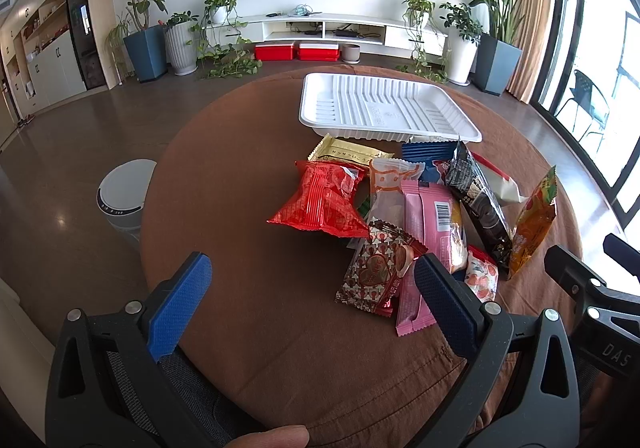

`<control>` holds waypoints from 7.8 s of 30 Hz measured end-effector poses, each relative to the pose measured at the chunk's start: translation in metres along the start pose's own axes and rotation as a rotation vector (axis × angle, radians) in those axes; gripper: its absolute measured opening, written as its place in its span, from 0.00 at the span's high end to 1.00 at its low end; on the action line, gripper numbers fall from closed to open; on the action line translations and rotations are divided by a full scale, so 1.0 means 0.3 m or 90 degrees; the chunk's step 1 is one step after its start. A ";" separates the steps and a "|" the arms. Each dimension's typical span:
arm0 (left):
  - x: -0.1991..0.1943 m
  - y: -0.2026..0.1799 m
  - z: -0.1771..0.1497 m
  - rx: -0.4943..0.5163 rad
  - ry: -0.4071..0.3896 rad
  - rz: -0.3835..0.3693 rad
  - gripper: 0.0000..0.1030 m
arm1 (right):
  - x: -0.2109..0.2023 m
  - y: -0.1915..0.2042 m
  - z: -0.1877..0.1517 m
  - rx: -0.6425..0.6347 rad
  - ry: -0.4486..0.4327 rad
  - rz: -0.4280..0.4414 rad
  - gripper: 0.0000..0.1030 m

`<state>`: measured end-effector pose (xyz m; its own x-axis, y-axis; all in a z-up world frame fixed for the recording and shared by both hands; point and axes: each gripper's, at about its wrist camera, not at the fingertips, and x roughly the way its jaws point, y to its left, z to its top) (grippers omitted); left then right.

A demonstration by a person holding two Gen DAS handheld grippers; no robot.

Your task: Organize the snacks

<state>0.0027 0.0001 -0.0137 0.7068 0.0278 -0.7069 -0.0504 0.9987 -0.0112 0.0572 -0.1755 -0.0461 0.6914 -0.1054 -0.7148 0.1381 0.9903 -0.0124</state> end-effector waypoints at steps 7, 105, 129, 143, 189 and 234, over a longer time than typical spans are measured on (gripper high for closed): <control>0.000 0.000 0.001 0.000 0.001 0.000 0.00 | 0.000 0.000 0.001 0.000 0.000 0.000 0.00; 0.186 0.084 -0.055 0.066 0.123 -0.310 0.74 | 0.235 0.052 -0.027 0.102 0.185 0.158 0.58; 0.184 0.096 -0.082 0.050 0.120 -0.321 0.74 | 0.225 0.073 -0.036 0.090 0.155 0.155 0.71; 0.173 0.097 -0.065 0.040 0.123 -0.334 0.74 | 0.088 -0.001 -0.045 0.103 0.134 0.241 0.71; 0.805 -0.018 0.860 0.135 0.166 -0.303 0.74 | 0.671 -0.101 0.766 -0.011 0.136 0.331 0.71; 1.007 -0.151 0.744 0.148 0.202 -0.256 0.54 | 0.880 -0.081 0.707 0.005 0.180 0.231 0.35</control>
<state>0.3760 -0.0270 -0.0689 0.3899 -0.3365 -0.8571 0.3617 0.9120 -0.1935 0.3867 -0.2465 -0.0864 0.4752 0.2773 -0.8350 -0.0706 0.9580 0.2779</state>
